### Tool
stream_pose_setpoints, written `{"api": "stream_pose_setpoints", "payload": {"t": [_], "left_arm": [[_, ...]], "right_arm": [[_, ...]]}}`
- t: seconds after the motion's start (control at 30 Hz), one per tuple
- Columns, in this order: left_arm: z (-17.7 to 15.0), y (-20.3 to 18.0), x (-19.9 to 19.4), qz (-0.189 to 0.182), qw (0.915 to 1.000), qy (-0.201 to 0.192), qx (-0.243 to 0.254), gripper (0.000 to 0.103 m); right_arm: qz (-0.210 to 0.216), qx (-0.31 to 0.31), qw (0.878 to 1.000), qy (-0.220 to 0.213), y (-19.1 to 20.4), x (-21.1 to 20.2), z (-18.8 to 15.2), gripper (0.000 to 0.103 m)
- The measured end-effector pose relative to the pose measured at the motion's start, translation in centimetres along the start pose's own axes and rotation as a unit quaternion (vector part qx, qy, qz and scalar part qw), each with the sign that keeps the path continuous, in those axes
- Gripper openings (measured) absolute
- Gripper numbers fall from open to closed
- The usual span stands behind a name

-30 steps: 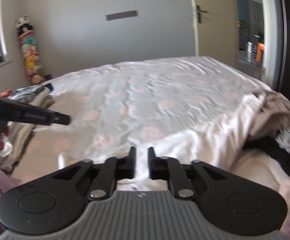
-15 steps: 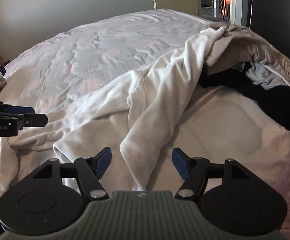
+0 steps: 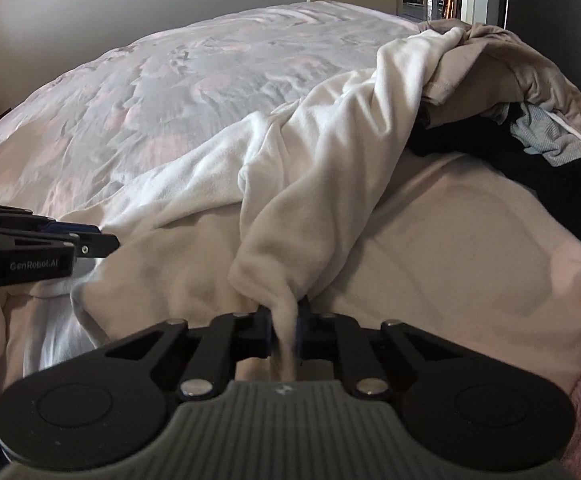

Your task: Fold clothes

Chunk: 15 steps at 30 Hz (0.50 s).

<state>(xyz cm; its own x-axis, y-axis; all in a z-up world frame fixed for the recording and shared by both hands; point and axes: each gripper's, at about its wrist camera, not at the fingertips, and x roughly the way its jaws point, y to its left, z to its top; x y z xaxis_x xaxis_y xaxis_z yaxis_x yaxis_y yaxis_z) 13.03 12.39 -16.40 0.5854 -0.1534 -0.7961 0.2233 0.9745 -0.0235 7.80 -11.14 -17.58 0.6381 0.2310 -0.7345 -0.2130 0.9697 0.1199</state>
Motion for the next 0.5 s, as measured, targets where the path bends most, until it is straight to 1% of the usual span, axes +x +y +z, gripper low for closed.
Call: {"api": "stream_pose_setpoints", "payload": {"t": [0.1, 0.17, 0.27, 0.4, 0.5], "left_arm": [[1.6, 1.3, -2.0, 0.004, 0.9992, -0.031, -0.025, 0.0], [2.7, 1.9, -3.8, 0.012, 0.9981, -0.053, -0.029, 0.0], [3.6, 2.8, -6.6, 0.009, 0.9961, -0.077, -0.042, 0.0], [3.5, 3.6, -10.0, 0.009, 0.995, -0.089, -0.045, 0.0], [2.8, 4.1, -12.3, 0.012, 0.994, -0.098, -0.047, 0.0]], "right_arm": [[-0.002, -0.013, 0.999, -0.037, 0.6, -2.3, 1.3, 0.01], [0.016, -0.031, 0.998, -0.057, 2.1, -4.0, 2.1, 0.01], [0.045, -0.058, 0.994, -0.086, 4.6, -6.6, 3.3, 0.009], [0.083, -0.094, 0.984, -0.124, 7.9, -10.0, 5.0, 0.009], [0.116, -0.133, 0.976, -0.128, 11.5, -12.2, 3.9, 0.009]]}}
